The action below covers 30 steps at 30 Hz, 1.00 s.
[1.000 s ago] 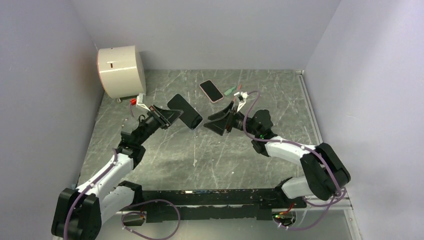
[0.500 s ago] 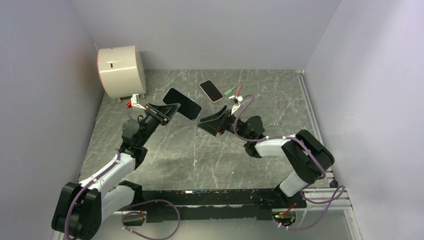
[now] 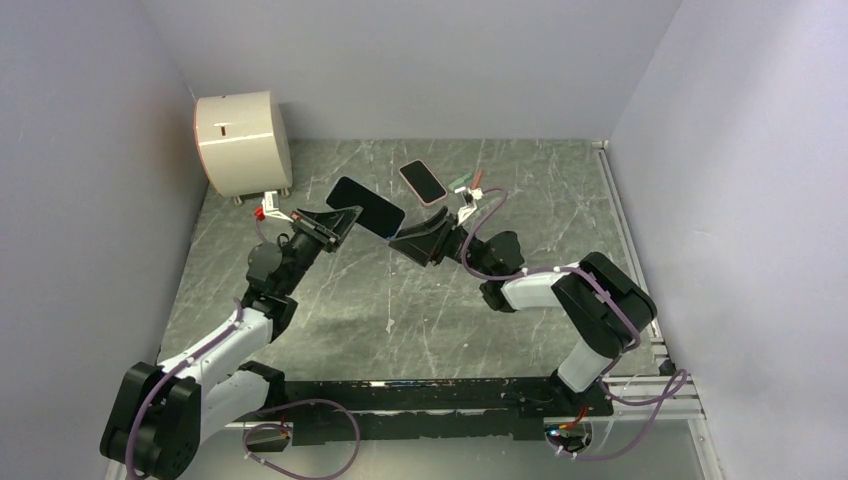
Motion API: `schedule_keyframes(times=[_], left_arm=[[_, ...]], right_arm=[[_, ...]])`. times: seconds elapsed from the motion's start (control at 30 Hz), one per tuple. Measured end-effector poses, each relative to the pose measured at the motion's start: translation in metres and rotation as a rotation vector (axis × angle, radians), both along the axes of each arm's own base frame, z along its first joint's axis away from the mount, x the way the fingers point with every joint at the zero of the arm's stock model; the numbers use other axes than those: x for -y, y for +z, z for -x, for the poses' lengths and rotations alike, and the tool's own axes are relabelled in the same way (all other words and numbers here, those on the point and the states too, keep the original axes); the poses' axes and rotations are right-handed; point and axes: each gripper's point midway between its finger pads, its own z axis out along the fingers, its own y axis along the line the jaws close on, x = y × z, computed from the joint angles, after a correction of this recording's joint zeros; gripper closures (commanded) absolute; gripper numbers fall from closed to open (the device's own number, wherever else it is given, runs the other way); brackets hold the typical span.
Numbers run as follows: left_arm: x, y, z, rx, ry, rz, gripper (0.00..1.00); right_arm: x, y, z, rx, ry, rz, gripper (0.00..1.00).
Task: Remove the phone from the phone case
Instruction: Remove the phone case from the phone.
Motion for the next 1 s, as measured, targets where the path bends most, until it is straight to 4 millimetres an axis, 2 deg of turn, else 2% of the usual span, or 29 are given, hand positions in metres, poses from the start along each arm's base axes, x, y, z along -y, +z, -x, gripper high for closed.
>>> schedule_keyframes(times=[0.1,0.33,0.5,0.67,1.0], left_arm=[[0.002,0.002,0.002,0.006,-0.009,0.016,0.97],[0.003,0.000,0.004,-0.001,-0.016,0.027,0.97],[0.002,0.000,0.005,-0.012,-0.016,0.048,0.97],[0.002,0.000,0.007,-0.023,-0.016,0.059,0.98],[0.002,-0.015,0.004,-0.119,-0.016,0.073,0.97]], right_arm=[[-0.003,0.001,-0.003,-0.002,-0.002,-0.006,0.50],[-0.005,-0.002,-0.006,-0.017,-0.005,-0.007,0.64],[-0.005,-0.002,-0.005,-0.016,-0.004,-0.007,0.69],[-0.006,0.000,-0.003,-0.007,0.006,-0.010,0.80],[-0.007,-0.012,-0.002,0.054,0.016,0.034,0.92]])
